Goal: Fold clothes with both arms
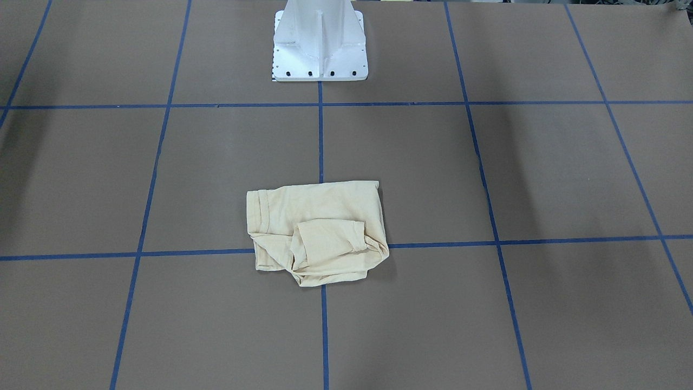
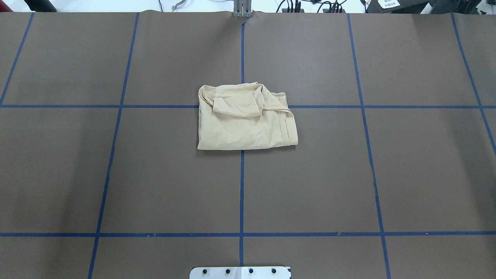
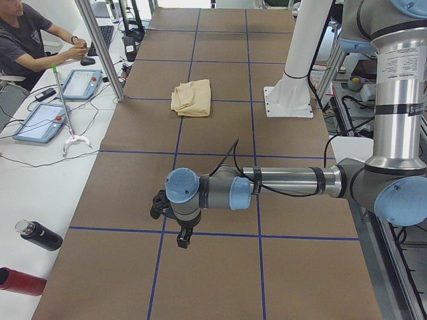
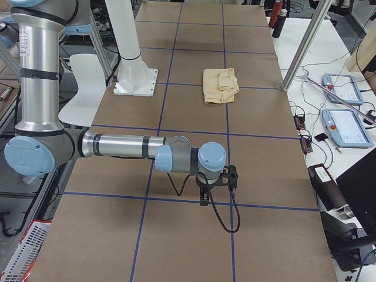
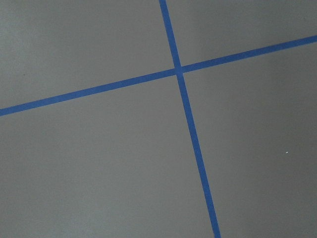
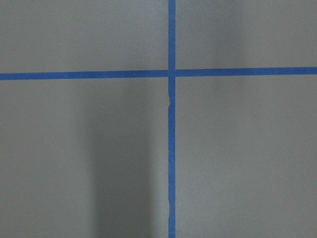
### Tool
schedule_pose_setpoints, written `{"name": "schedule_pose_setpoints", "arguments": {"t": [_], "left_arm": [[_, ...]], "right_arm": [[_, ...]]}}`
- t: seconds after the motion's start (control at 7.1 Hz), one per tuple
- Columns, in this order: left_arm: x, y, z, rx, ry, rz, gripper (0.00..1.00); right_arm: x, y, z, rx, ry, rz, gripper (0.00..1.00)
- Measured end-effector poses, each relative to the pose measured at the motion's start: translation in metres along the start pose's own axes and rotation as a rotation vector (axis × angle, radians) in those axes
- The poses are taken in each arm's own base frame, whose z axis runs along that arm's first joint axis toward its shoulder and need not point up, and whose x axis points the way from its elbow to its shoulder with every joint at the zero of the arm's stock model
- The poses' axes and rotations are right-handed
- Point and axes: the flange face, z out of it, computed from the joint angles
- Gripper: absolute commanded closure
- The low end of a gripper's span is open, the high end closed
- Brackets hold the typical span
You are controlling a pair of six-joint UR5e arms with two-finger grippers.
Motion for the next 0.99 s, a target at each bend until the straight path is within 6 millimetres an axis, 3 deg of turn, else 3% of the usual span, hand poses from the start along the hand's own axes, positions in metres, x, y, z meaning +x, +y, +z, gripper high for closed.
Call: {"name": "schedule_pose_setpoints", "arguments": {"t": [0.99], "left_arm": [[0.0010,0.0002,-0.0082,0.017,-0.003,-0.185,0.00]], "right_arm": [[-0.0041,-0.0023,-0.0037,0.011,0.000,0.035,0.00]]}}
